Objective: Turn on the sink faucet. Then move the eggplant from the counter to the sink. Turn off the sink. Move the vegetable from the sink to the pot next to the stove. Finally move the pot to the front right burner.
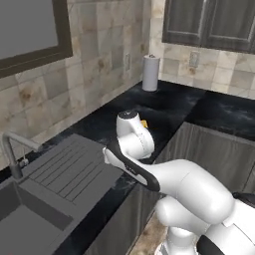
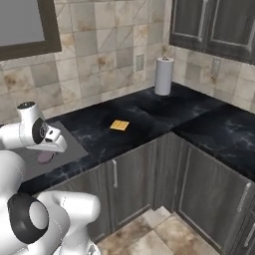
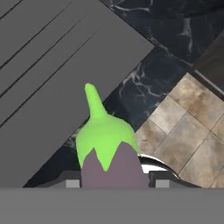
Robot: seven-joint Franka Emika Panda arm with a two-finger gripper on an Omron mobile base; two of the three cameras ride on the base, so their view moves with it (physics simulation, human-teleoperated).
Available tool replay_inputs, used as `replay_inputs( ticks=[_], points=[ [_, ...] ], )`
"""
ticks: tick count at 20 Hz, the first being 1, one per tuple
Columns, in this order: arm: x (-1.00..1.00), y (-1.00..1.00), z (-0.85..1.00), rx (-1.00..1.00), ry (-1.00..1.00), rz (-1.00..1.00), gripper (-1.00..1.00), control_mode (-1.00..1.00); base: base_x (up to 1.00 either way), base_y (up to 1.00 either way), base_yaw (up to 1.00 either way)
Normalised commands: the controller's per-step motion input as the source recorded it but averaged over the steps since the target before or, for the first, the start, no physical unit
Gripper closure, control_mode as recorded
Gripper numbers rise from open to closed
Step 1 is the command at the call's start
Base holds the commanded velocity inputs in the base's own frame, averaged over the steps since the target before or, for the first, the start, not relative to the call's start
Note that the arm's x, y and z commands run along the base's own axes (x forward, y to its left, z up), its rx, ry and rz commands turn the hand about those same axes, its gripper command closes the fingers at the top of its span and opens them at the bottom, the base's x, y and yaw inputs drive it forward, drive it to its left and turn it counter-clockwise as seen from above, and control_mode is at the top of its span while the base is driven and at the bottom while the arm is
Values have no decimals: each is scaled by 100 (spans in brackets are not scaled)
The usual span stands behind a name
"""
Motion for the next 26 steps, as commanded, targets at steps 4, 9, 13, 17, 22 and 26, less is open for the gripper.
replay_inputs(
  ticks=[4,9,13,17,22,26],
  points=[
    [0,0,0,0,0,0,100,100,0,-1,-46],
    [0,0,0,0,0,0,100,100,0,-1,-45],
    [0,0,0,0,0,0,100,100,0,-3,-44],
    [0,0,0,0,0,0,100,100,0,-5,-44],
    [0,0,0,0,0,0,100,100,0,-9,-44],
    [0,0,0,0,0,0,100,100,1,-15,-41]
  ],
)
